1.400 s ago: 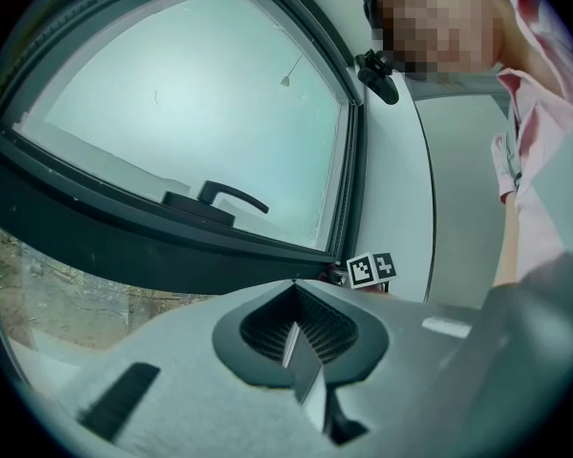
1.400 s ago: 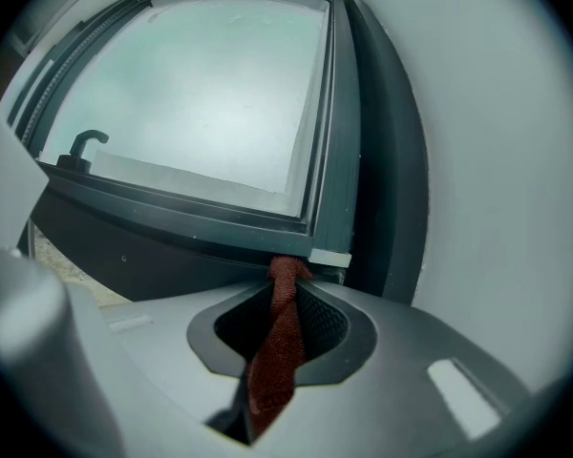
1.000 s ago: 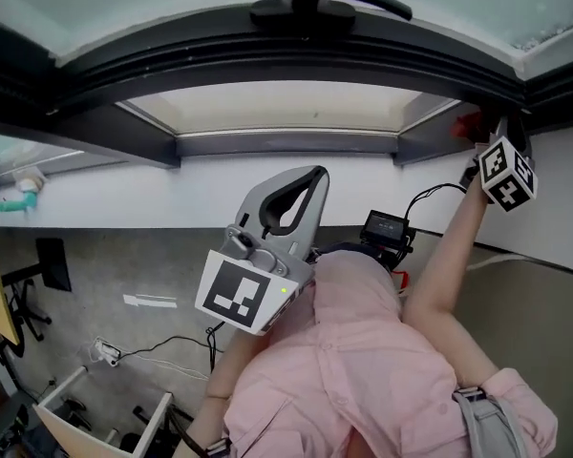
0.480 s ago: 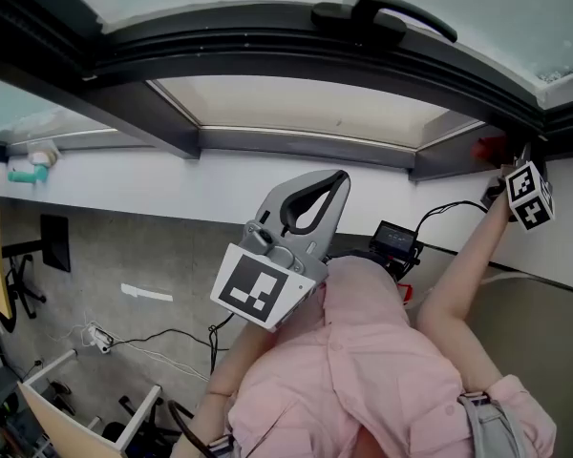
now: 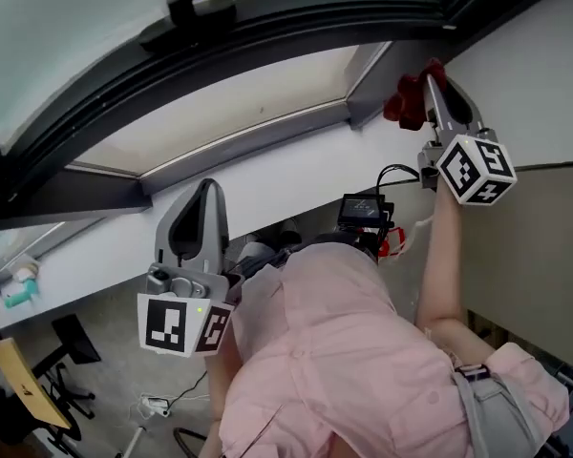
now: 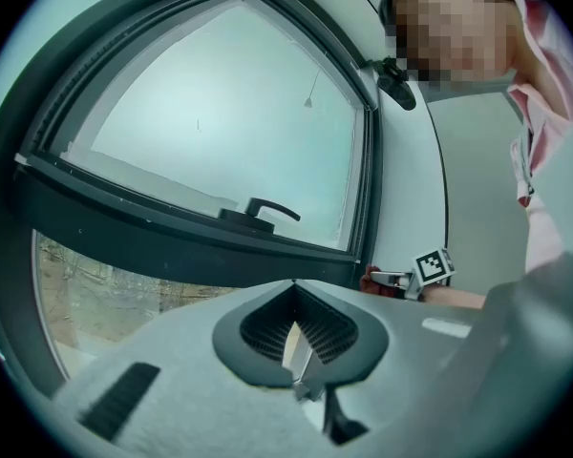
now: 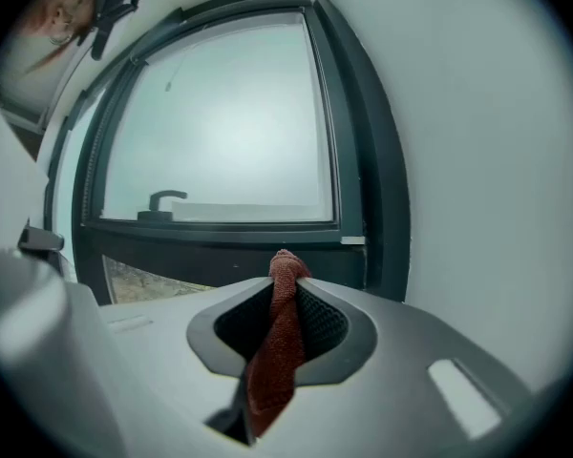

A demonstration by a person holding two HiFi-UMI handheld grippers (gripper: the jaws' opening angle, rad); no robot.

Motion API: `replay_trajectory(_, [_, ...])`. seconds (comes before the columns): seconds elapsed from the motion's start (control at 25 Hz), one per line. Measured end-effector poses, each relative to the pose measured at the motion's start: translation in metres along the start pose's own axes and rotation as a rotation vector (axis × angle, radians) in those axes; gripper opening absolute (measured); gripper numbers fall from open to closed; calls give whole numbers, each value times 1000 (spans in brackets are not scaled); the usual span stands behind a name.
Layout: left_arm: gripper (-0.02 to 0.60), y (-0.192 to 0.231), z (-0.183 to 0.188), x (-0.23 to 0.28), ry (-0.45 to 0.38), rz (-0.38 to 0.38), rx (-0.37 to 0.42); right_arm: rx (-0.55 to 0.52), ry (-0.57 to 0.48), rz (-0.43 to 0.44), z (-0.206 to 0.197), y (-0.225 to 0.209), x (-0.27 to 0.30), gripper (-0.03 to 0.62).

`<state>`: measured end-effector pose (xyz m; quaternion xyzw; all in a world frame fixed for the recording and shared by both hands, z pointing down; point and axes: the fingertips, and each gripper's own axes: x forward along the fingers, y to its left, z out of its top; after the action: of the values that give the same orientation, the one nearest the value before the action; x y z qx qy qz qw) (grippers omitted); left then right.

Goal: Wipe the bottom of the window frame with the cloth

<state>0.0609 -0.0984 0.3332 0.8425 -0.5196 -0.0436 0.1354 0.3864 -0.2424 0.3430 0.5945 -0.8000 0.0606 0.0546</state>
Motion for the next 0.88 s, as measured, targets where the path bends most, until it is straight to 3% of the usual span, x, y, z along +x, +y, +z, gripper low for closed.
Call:
replay_trajectory(0.2, [-3,3,-3,-1,31,-4,1,22,-20,88,8,42,-45,63])
replay_trajectory(0.32, [-3,-5,-6,4,47,-37,6,99,-41,131,6,53,-58,63])
replay_trajectory(0.4, [-3,-14,-9,7,56,-64,6,215,-83,204,6,63,-64,61])
replay_trajectory(0.56, [-3,-44,-19,16,74,-141,-2,570,-180,401,2,85,-76,60])
replay_trajectory(0.64, [-3,-61,-26,20,88,-183,-4,686,-184,472,-2,93,-79,60])
replay_trajectory(0.88, [-3,-115,-49,42,159,-364,4,645,-123,624,1,131,-84,61])
